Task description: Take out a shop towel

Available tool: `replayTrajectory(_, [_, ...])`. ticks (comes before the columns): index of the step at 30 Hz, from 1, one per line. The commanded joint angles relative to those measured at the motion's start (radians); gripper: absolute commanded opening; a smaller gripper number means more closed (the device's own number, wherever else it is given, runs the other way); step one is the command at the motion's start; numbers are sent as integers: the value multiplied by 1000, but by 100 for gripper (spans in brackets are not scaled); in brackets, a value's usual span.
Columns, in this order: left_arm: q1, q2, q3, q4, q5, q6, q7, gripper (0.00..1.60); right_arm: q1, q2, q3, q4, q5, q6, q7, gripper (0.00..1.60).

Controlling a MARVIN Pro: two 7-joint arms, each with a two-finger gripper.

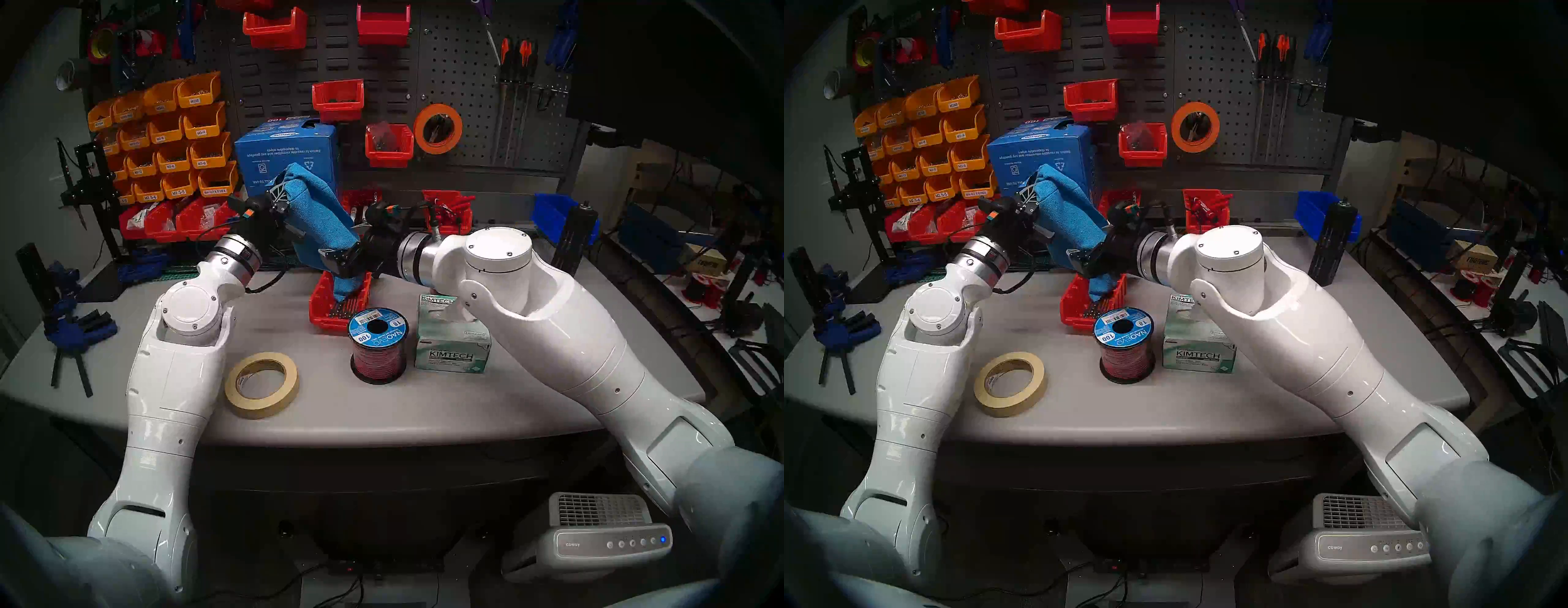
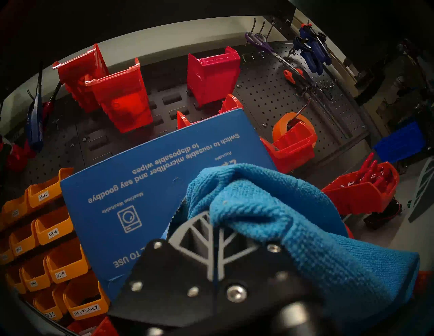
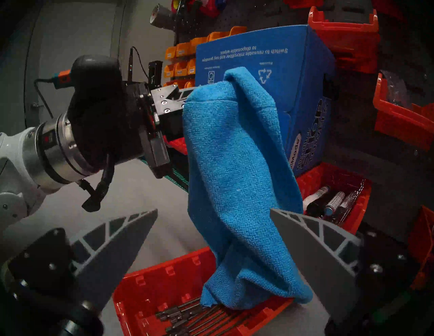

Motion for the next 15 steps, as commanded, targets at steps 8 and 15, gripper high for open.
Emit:
replayTrajectory(8, [-22,3,-10,-48,-9,3,5,0,73,-92,7,138,-29,-120,39,160])
replayTrajectory(15, [-14,5,-9,-51,-8,5,7,0,103,-143,-2,230,-49,-156,47,160])
